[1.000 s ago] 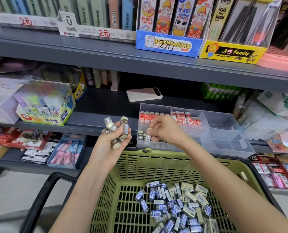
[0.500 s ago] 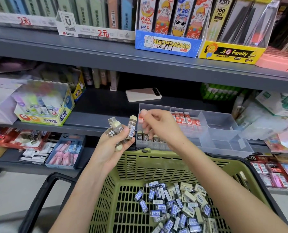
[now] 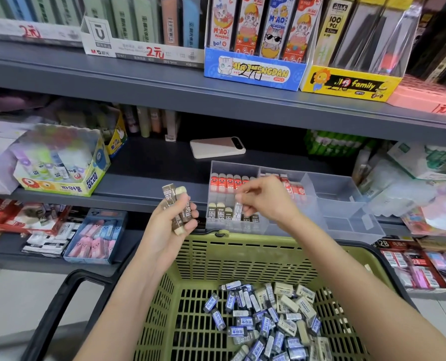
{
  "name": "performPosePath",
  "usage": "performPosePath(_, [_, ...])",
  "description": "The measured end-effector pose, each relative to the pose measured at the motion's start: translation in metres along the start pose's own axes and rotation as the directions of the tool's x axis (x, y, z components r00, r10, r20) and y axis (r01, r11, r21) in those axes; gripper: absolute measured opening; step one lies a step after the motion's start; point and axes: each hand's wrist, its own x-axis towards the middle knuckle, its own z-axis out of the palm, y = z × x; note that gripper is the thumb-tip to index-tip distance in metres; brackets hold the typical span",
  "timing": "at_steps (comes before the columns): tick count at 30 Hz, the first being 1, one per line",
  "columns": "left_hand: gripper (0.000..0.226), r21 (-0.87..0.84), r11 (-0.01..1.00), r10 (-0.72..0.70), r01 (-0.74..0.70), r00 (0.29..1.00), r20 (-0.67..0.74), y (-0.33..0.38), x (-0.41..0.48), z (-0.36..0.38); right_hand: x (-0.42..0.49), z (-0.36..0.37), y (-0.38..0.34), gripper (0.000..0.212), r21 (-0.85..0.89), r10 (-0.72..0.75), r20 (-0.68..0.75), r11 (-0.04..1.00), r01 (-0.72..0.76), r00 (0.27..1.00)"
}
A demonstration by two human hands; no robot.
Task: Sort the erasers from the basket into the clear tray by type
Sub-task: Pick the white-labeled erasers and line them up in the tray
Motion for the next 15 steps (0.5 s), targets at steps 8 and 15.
performPosePath(8, [0.017, -0.023, 1.0, -0.011, 0.012, 0.998, 0.061, 0.0, -0.001, -0.001, 0.007, 0.019, -0.003, 0.013, -0.284, 0.003, 0.076, 0.959, 0.019, 0.997])
performPosePath(15, [0.021, 0.073, 0.997, 0.028, -0.038, 0.99, 0.135, -0.001, -0.002, -0.004, 0.006, 0.027, -0.003, 0.015, -0.418, -0.058, 0.029, 0.906, 0.064, 0.998])
